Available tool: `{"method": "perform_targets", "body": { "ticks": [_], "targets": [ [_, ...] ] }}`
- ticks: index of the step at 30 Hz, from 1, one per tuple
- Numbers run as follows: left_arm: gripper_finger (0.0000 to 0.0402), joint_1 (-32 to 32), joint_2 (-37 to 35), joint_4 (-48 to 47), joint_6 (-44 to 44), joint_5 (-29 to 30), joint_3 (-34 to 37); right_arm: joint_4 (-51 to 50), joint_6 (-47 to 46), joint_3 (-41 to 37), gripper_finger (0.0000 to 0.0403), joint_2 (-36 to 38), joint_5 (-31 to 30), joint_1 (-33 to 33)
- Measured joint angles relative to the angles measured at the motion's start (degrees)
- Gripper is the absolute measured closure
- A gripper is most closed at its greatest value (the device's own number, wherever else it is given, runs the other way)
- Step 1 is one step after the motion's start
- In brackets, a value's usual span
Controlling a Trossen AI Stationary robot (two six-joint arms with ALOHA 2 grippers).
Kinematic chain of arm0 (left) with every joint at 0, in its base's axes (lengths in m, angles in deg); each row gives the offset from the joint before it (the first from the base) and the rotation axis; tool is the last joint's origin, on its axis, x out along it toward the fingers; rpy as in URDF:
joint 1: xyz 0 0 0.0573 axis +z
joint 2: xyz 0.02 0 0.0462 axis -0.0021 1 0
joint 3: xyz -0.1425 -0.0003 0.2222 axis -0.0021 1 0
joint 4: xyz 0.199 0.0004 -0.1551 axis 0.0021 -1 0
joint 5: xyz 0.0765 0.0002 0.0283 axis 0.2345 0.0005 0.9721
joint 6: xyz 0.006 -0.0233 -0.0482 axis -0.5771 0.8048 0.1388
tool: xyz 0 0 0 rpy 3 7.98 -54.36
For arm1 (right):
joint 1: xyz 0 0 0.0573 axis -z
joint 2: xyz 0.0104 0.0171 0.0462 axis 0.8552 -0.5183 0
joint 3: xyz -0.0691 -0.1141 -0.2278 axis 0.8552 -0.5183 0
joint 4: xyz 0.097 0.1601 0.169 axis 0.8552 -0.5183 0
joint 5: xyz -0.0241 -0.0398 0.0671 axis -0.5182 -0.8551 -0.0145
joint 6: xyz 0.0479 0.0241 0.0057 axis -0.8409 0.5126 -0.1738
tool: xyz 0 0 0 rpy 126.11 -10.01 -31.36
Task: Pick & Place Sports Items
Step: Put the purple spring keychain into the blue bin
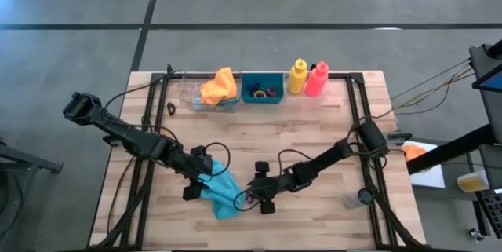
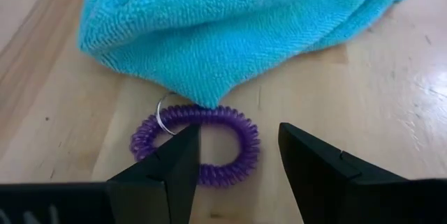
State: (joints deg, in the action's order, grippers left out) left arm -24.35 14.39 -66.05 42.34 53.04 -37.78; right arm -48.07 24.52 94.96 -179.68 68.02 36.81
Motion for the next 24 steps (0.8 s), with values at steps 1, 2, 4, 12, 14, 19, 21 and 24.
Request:
{"method": "perform_targets", "body": {
  "ticks": [1,2,4,12,14,19,21,24],
  "targets": [
    [0.0122,0.0,0.0,0.0,0.0,0.0,0.0,-0.1,0.0,0.3,0.0211,-0.4,0.2,0.2],
    [0.0122,0.0,0.0,0.0,0.0,0.0,0.0,-0.1,0.0,0.6,0.0211,-0.7,0.4,0.4],
    [0.0122,0.0,0.0,0.0,0.0,0.0,0.0,-1.4,-0.3,1.0,0.0211,-0.7,0.9,0.8],
    [0.0122,0.0,0.0,0.3,-0.3,0.0,0.3,-8.0,-4.3,1.2,0.0228,-0.4,0.6,2.0],
    [0.0122,0.0,0.0,0.3,-0.4,0.0,0.9,-9.0,-4.3,1.2,0.0254,-0.4,0.4,2.0],
    [0.0122,0.0,0.0,1.1,-0.7,0.0,2.5,-9.9,-3.9,1.0,0.0355,-0.5,0.1,2.1],
    [0.0122,0.0,0.0,1.2,-0.7,0.0,2.5,-10.1,-3.5,1.0,0.0378,-0.4,0.2,2.3],
    [0.0122,0.0,0.0,1.5,-1.3,0.0,2.5,-10.1,-3.5,0.9,0.0377,-0.4,0.3,2.6]
  ]
}}
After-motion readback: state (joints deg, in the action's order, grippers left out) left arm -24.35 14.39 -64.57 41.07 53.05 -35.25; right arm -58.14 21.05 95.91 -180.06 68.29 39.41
